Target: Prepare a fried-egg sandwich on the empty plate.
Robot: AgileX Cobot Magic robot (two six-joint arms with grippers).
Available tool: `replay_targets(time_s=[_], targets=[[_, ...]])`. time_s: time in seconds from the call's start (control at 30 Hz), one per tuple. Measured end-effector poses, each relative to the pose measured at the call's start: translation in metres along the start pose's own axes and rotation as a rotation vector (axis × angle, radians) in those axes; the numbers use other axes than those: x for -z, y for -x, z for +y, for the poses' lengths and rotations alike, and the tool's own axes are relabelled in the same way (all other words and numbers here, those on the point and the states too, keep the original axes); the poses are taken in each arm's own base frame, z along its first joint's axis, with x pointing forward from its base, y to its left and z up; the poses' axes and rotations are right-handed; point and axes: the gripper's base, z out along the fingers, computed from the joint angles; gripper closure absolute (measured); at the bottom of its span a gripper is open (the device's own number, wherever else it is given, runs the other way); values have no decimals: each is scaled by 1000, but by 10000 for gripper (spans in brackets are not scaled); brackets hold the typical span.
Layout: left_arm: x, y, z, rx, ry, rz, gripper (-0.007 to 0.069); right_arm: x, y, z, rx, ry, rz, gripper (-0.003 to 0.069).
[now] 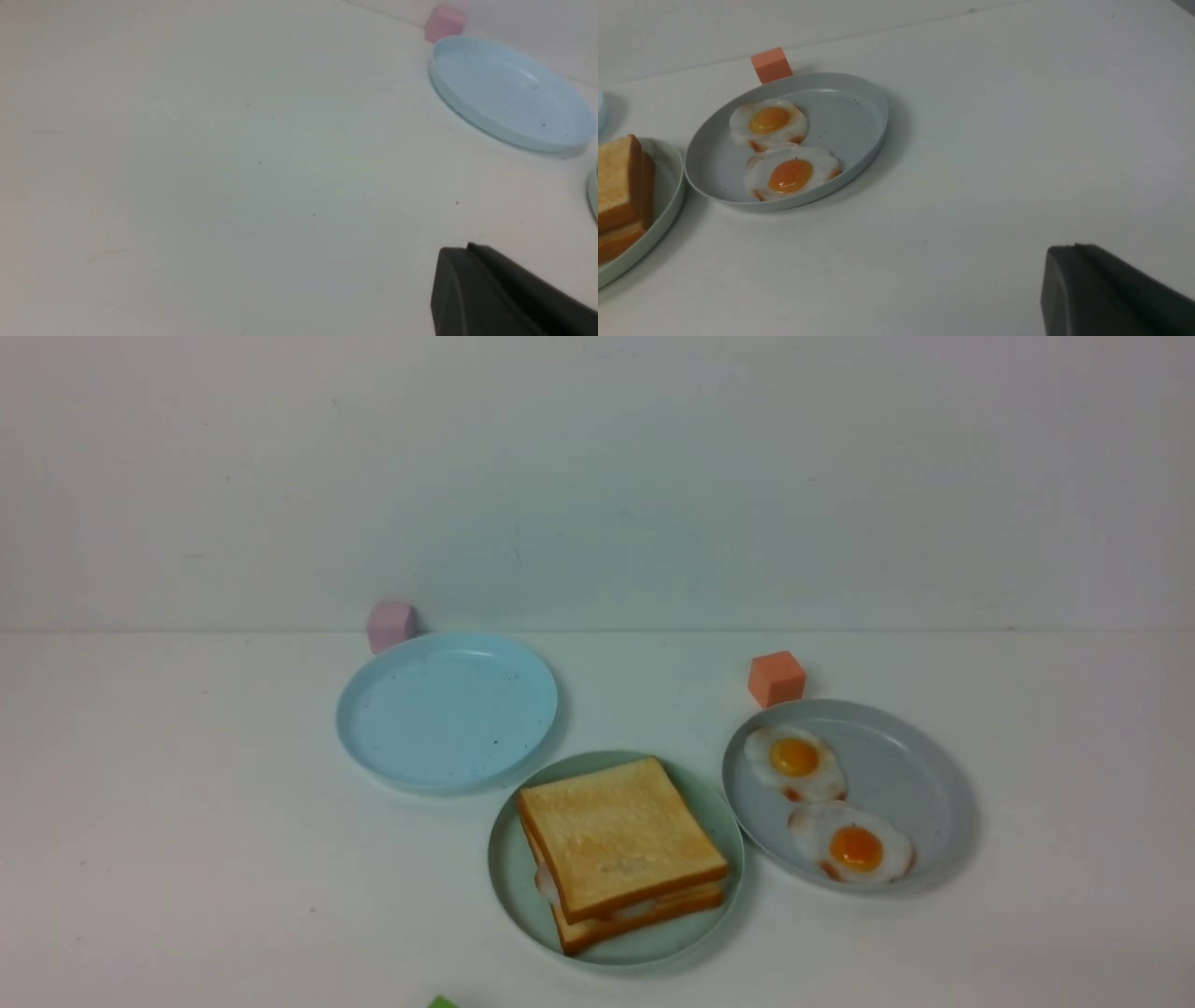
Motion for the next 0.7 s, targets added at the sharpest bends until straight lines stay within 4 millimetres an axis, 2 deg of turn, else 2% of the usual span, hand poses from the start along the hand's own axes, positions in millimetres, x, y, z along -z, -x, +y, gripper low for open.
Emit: replay_targets(time_s=[0.7], targets=[[0, 0, 0, 3, -1, 1, 638, 0, 0, 0, 0, 0, -1, 608]])
